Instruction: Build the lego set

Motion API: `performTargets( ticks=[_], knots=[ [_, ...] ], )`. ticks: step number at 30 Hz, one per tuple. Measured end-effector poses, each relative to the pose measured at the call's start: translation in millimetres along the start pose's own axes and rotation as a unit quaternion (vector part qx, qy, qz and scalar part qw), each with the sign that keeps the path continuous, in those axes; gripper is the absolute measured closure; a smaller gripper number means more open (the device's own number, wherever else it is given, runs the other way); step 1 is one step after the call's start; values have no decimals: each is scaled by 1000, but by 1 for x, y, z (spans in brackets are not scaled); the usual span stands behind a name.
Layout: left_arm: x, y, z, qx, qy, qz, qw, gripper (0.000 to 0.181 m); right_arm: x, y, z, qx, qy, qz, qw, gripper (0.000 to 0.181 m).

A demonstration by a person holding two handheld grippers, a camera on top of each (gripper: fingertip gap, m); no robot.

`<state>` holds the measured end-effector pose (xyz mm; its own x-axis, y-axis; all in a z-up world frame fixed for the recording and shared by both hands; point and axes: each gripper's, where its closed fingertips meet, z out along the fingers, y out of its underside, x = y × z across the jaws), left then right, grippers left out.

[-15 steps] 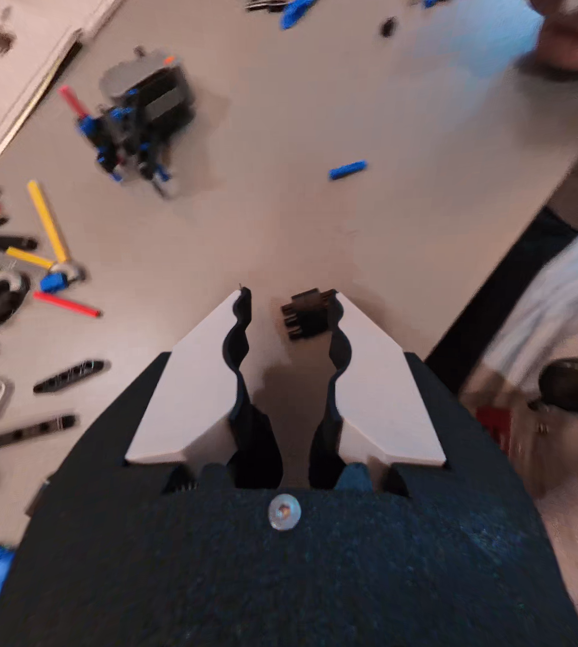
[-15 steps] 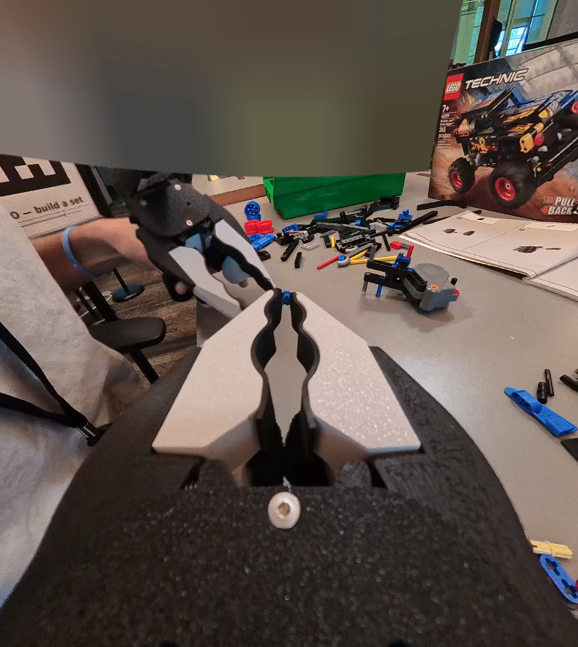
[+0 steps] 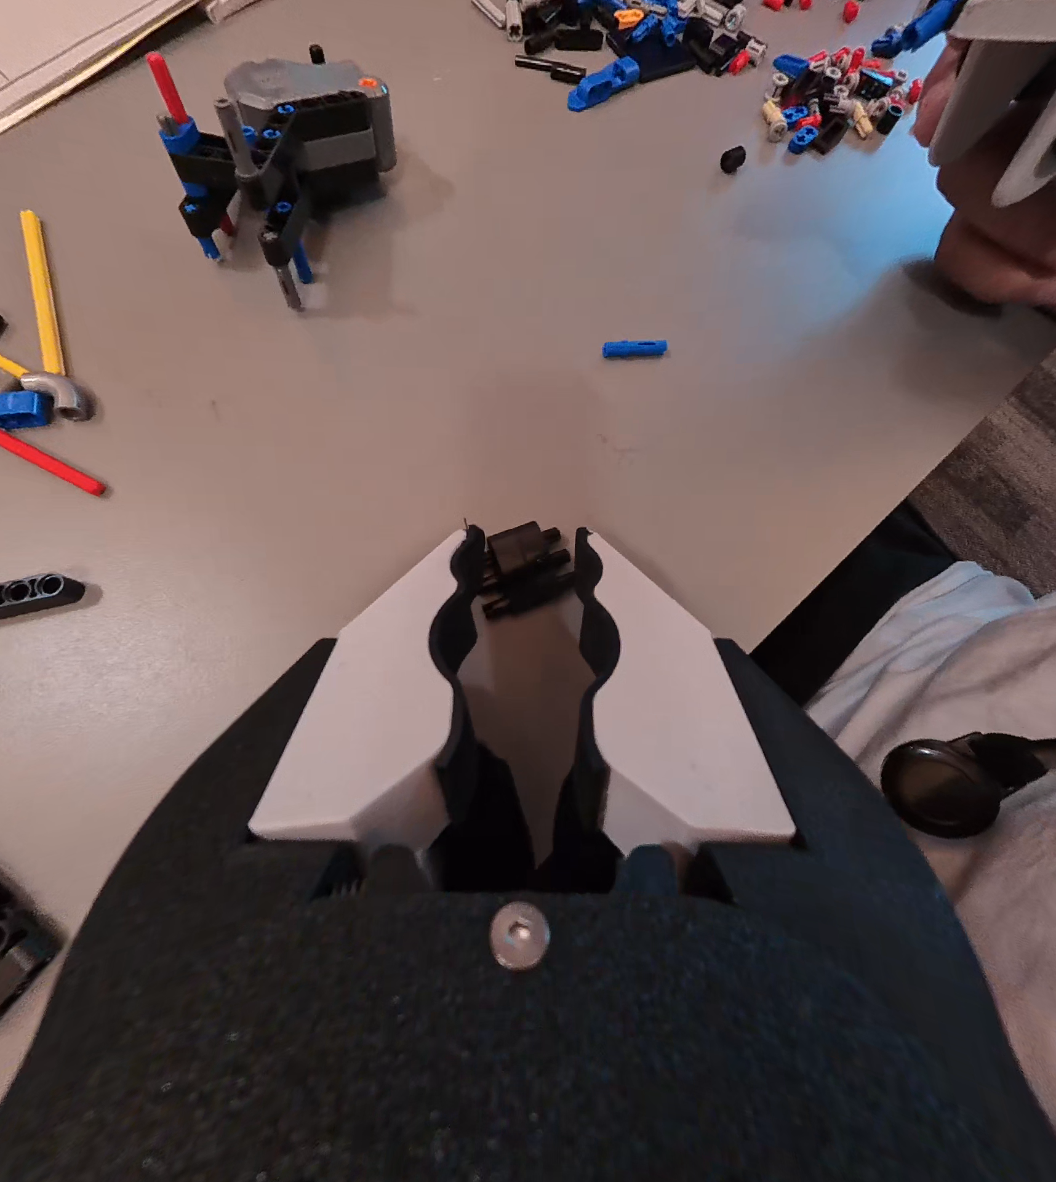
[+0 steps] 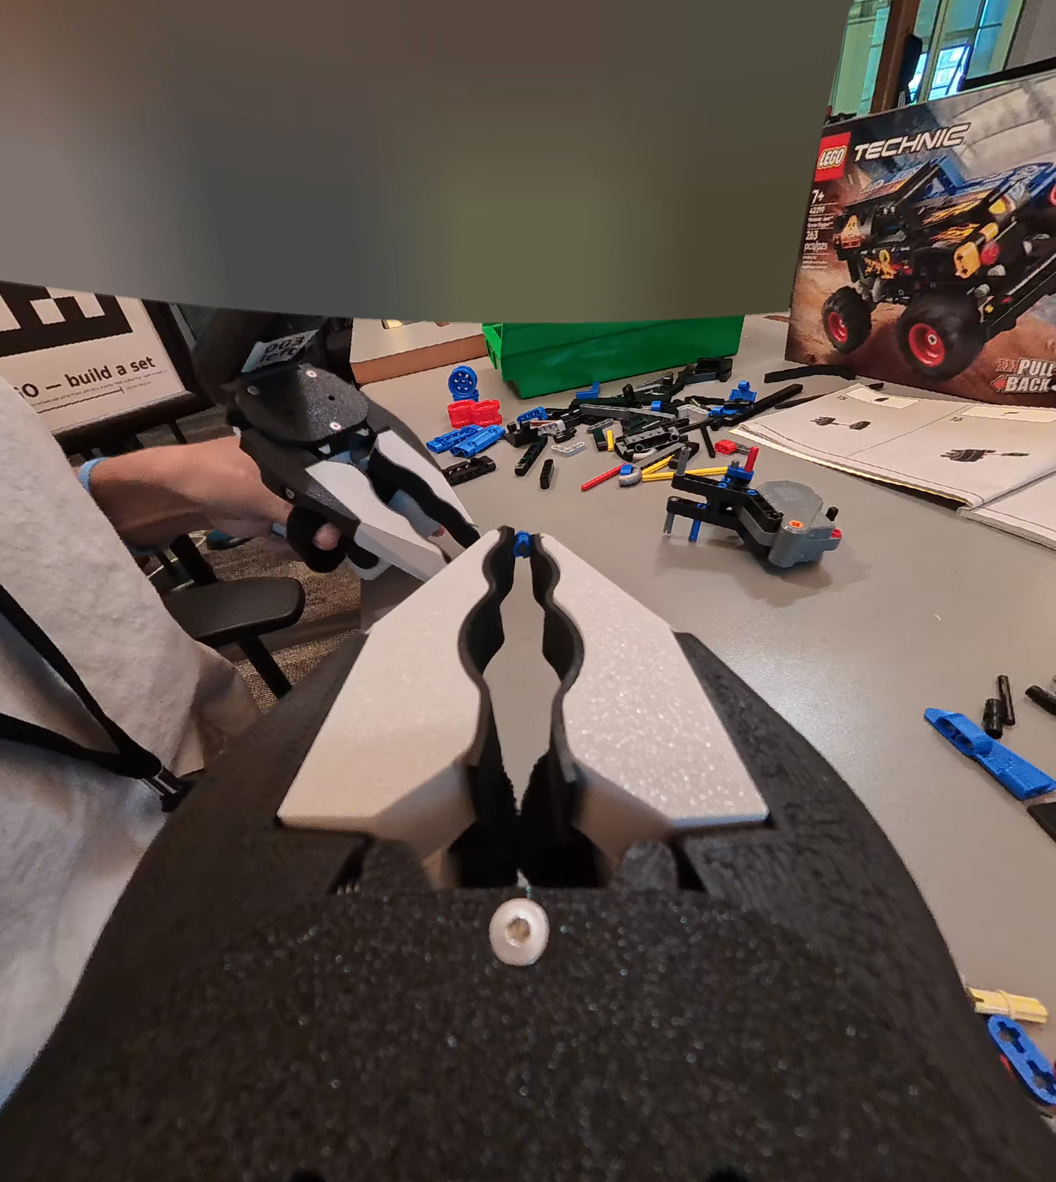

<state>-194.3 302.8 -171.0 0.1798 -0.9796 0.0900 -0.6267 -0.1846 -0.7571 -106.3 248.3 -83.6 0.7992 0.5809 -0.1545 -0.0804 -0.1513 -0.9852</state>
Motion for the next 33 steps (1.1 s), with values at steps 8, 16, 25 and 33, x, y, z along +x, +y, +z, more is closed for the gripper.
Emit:
performTargets(
  ticks=[8, 16, 25, 33],
  knots=[
    [-2, 5, 2, -6, -37, 14, 999, 163, -1, 1, 0, -2, -3, -2, 1000, 178],
    [-2, 6, 0, 0, -45, 14, 999, 165, -2, 1, 1, -4, -5, -2, 1000, 178],
    [0, 5, 1, 9, -41, 22, 999, 167, -3, 2, 1, -9, -7, -4, 1000, 178],
    [4, -6, 4, 11, -28, 50, 998, 166, -4, 4, 3, -16, -4, -14, 1000, 178]
  ],
)
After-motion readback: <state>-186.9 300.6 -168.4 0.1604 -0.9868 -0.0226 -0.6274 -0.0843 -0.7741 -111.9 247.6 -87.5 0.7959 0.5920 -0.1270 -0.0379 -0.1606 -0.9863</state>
